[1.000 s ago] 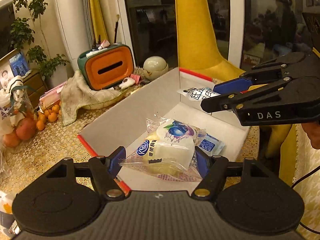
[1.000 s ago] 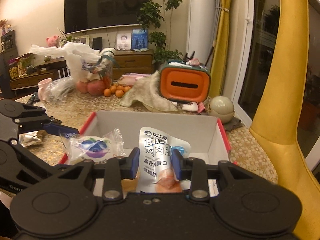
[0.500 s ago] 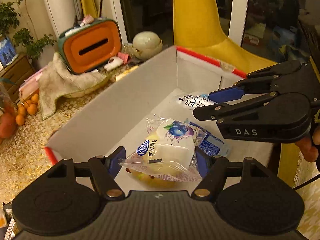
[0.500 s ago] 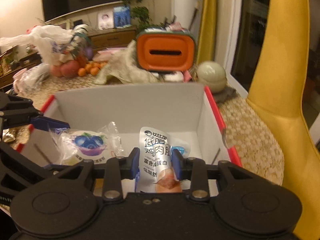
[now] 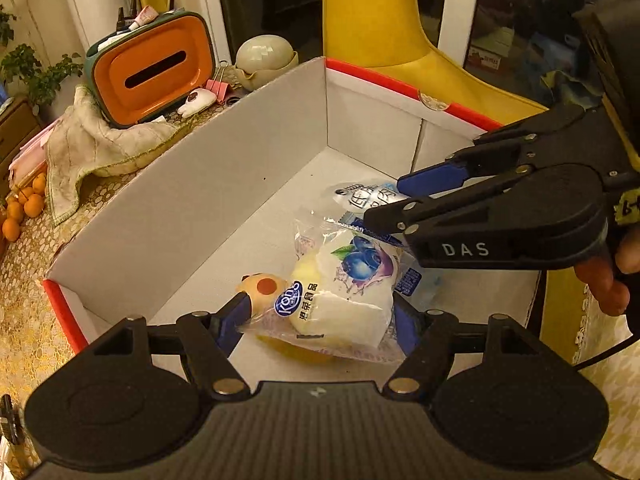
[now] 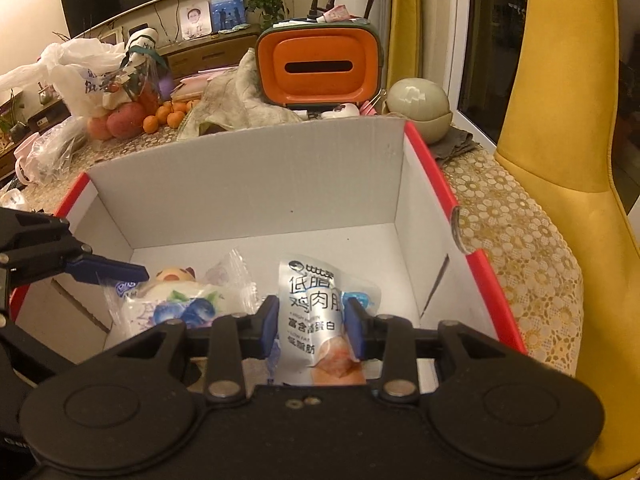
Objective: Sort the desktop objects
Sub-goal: 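Open both tools to release the bag and packet into the box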
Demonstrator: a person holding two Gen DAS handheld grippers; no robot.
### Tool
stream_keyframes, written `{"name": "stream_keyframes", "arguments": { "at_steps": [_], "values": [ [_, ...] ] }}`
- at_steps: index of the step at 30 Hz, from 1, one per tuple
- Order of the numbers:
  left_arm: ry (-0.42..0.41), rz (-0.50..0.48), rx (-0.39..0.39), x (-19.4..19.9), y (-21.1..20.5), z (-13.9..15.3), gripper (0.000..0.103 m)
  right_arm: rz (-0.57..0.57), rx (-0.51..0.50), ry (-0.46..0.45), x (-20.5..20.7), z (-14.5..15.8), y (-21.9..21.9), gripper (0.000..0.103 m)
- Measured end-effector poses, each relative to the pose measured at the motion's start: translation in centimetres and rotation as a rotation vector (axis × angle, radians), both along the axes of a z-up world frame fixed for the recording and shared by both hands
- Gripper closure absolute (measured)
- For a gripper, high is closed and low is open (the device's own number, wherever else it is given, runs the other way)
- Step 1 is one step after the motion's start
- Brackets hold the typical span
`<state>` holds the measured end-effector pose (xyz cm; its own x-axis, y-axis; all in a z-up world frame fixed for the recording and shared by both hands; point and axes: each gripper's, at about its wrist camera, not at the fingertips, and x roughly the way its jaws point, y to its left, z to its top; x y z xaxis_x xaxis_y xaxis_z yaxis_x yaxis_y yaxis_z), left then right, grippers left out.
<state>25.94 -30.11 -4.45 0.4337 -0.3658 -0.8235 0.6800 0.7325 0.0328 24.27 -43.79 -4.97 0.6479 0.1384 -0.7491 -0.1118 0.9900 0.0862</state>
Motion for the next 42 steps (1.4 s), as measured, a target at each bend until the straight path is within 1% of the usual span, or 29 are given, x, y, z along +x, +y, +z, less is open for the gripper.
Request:
{"name": "stream_keyframes", "arguments": {
  "at_steps": [4, 6, 8, 12, 14, 15, 16, 20, 26, 35, 42],
  "values": [
    [-0.004, 0.003, 0.006, -0.2, 0.2, 0.2, 0.030, 0.001, -0.015, -0.011, -0.2, 0.5, 0.1, 0.065],
    [-0.002, 0.013, -0.010, -0.3, 0.6, 0.5, 0.028, -0.001, -0.019, -0.017, -0.4, 0.9, 0.1, 0.064],
    [-0.002, 0.014, -0.025, -0.5, 0.8, 0.9, 0.024, -0.002, -0.018, -0.025, -0.6, 1.3, 0.2, 0.062],
    [-0.017, 0.005, -0.029, -1.3, 1.1, 1.6, 0.024, -0.003, -0.020, -0.038, -1.2, 2.2, 0.3, 0.060],
    [-0.019, 0.007, -0.048, -1.7, 1.6, 2.2, 0.024, 0.000, -0.021, -0.045, -1.6, 2.7, 0.5, 0.056],
    [-0.021, 0.009, -0.054, -2.0, 1.8, 2.4, 0.024, 0.002, -0.022, -0.051, -1.8, 3.0, 0.6, 0.052],
    [-0.025, 0.008, -0.060, -2.3, 2.0, 2.7, 0.024, 0.005, -0.025, -0.058, -2.0, 3.3, 0.8, 0.050],
    [-0.041, 0.009, -0.078, -3.5, 3.0, 3.7, 0.024, 0.013, -0.036, -0.075, -2.7, 4.4, 1.5, 0.050],
    [-0.065, 0.031, -0.137, -5.6, 4.9, 5.7, 0.024, 0.034, -0.037, -0.100, -4.1, 6.0, 2.8, 0.050],
    [-0.117, 0.109, -0.211, -8.3, 8.5, 8.1, 0.024, 0.082, -0.035, -0.139, -7.1, 8.3, 5.8, 0.049],
    [-0.163, 0.184, -0.257, -11.7, 12.6, 9.0, 0.024, 0.144, -0.024, -0.192, -9.7, 9.9, 9.5, 0.046]
  ]
}}
